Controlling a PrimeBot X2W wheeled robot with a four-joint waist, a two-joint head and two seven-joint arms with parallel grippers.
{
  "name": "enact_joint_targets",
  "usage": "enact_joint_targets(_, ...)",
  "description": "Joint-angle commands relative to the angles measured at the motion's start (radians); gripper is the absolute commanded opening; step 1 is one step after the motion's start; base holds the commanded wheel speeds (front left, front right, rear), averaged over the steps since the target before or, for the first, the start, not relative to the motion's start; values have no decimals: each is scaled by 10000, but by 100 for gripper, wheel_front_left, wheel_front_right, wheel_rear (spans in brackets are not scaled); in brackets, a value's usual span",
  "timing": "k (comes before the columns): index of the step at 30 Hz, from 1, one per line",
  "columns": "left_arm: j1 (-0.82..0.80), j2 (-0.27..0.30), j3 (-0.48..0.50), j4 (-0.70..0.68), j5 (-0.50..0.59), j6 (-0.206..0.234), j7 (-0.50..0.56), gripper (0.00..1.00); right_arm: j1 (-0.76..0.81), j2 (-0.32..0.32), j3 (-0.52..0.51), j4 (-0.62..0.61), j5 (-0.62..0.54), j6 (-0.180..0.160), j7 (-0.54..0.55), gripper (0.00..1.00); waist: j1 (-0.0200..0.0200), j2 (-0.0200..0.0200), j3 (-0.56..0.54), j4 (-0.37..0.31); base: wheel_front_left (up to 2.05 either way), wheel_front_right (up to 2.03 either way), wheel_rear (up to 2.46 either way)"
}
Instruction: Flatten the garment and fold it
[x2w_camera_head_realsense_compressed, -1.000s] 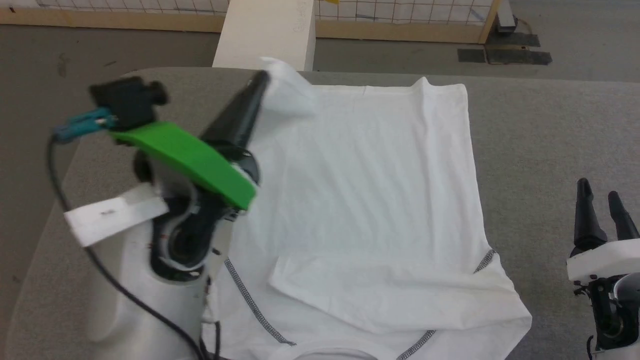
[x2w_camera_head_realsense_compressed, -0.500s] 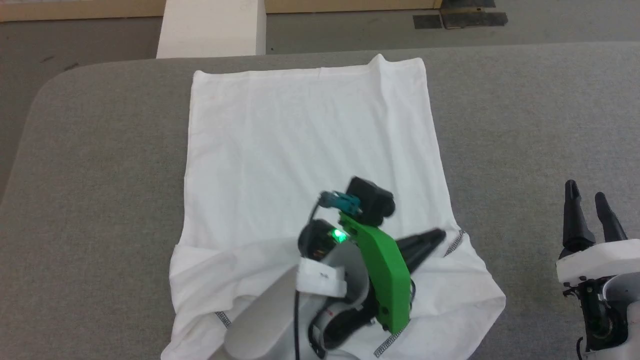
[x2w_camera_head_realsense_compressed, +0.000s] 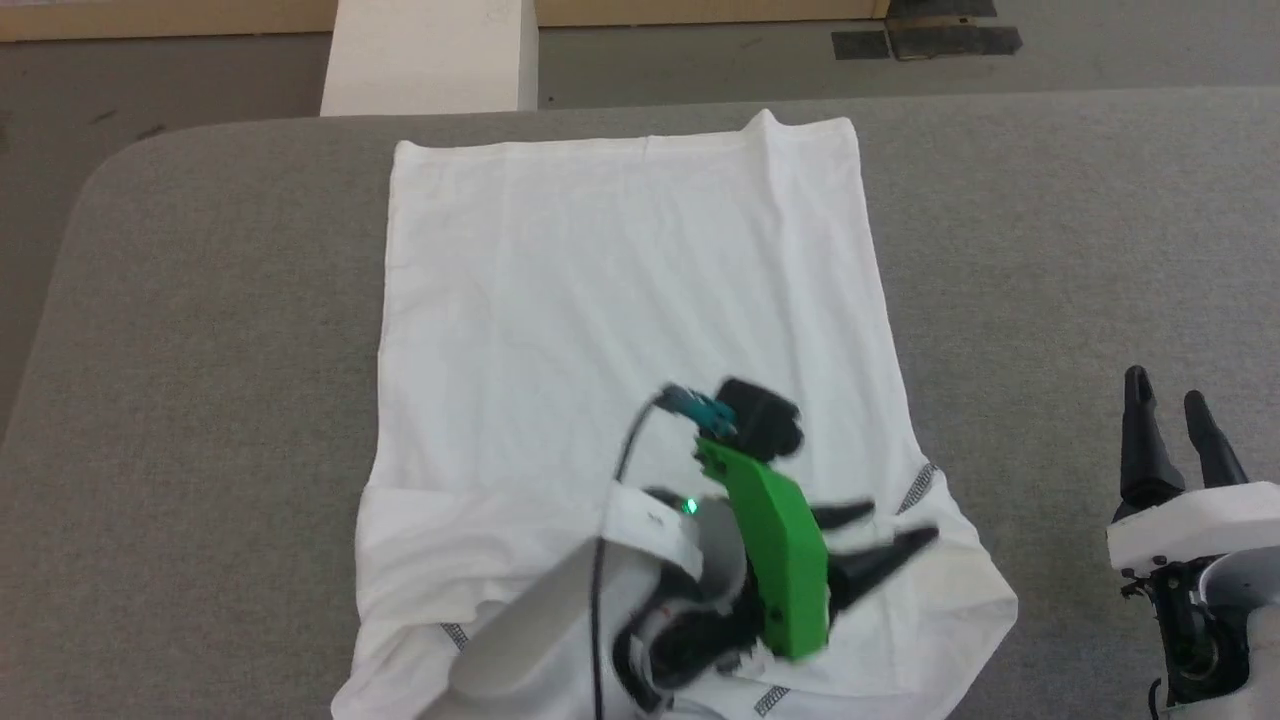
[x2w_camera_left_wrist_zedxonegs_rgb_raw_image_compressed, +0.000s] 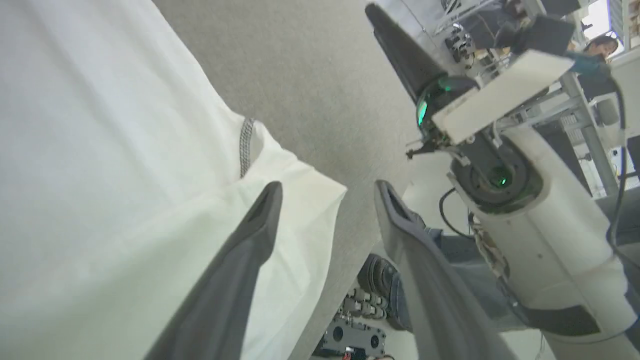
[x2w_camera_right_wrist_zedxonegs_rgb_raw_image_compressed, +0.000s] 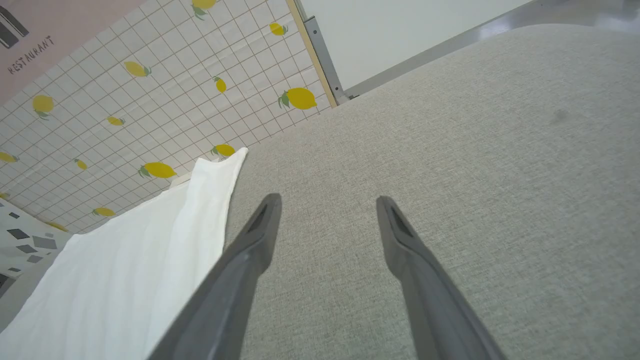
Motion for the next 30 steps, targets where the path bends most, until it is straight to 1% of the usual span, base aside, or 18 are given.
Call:
enact_joint_targets(1, -435, -17, 577, -218, -238, 151, -421, 100, -76, -1, 66, 18, -73, -13, -7, 100, 0, -1, -187, 208, 0, 0, 0)
enact_joint_targets(3, -753, -1, 1533, -409, -426, 314, -1194, 100, -72, -1, 151, 19, -91, -13, 41, 100, 0, -1, -298, 300, 0, 0, 0)
enact_joint_targets(5, -1039, 253, 2472, -498, -321, 464, -2077, 100, -62, -1, 240, 4, -127, -13, 108, 100, 0, -1, -391, 378, 0, 0, 0)
enact_joint_targets(8, -1133, 948, 3655, -450, -69, 440, -3332, 100, -112, -1, 387, -62, -208, -13, 231, 100, 0, -1, -483, 453, 0, 0, 0)
enact_joint_targets(10, -979, 1505, 4219, -277, 261, 436, -4110, 100, -164, -1, 489, -106, -280, -13, 344, 100, 0, -1, -500, 506, 0, 0, 0)
enact_joint_targets(14, -473, 2507, 4920, 221, 1327, 628, -5794, 100, -246, -1, 654, -200, -386, -13, 650, 100, 0, -1, -483, 640, 0, 0, 0)
enact_joint_targets(16, -209, 2954, 5018, 393, 2058, 825, -6595, 100, -324, -1, 729, -229, -456, -13, 832, 100, 0, -1, -459, 688, 0, 0, 0)
enact_joint_targets(19, 246, 3320, 5299, 426, 2826, 1194, -7270, 100, -482, -1, 891, -246, -649, -13, 1255, 100, 0, -1, -408, 738, 0, 0, 0)
enact_joint_targets(20, 451, 3368, 5452, 347, 3056, 1364, -7378, 100, -575, -1, 936, -266, -729, -13, 1439, 100, 0, -1, -368, 762, 0, 0, 0)
enact_joint_targets(23, 1040, 3298, 5858, -39, 3428, 1630, -7480, 100, -966, -1, 1021, -320, -910, -13, 1978, 100, 0, -1, -221, 825, 0, 0, 0)
enact_joint_targets(26, 1555, 3061, 6256, -695, 3794, 1721, -7496, 100, -1720, -1, 956, -375, -1242, -13, 2643, 100, 0, -1, 115, 944, 0, 0, 0)
enact_joint_targets(30, 2012, 2639, 6744, -1439, 4114, 1681, -7499, 100, -3112, -87, 813, -137, -2000, -13, 3812, 100, 0, -1, 722, 1148, 0, 0, 0)
